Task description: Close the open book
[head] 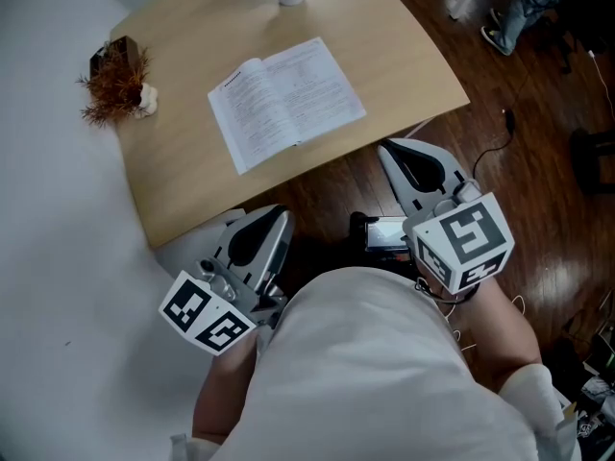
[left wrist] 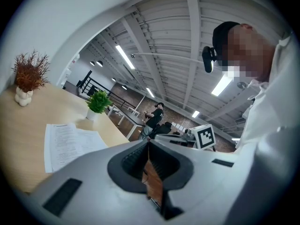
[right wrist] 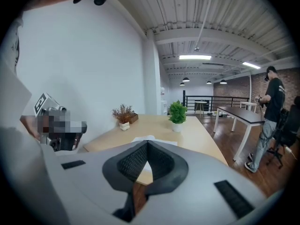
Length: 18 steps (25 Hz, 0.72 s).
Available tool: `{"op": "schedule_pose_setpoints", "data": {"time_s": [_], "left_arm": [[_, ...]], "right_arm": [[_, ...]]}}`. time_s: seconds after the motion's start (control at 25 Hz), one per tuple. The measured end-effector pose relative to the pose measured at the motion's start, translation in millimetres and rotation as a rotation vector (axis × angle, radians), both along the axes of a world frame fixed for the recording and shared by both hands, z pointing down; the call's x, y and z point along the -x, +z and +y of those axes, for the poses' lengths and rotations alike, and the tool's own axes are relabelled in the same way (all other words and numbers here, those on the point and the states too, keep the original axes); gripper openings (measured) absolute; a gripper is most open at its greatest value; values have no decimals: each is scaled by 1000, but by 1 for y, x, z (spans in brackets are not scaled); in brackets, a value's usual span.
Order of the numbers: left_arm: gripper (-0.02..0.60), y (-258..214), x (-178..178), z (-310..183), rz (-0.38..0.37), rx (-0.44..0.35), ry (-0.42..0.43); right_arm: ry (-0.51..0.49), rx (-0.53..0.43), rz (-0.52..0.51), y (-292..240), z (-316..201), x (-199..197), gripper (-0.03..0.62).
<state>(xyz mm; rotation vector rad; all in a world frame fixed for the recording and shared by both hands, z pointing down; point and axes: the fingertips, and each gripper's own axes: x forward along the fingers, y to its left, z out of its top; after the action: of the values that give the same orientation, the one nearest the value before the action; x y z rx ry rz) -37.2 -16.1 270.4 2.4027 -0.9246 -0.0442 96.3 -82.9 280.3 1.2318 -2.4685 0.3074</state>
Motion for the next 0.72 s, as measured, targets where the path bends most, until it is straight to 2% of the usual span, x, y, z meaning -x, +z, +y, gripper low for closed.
{"op": "schedule_pose_setpoints", "data": {"time_s": [0.72], "left_arm": [[-2,-13,-8,11,-6,-23,21]], "right_arm": [[-26,-36,-12,-19,9,-5,2]]}}
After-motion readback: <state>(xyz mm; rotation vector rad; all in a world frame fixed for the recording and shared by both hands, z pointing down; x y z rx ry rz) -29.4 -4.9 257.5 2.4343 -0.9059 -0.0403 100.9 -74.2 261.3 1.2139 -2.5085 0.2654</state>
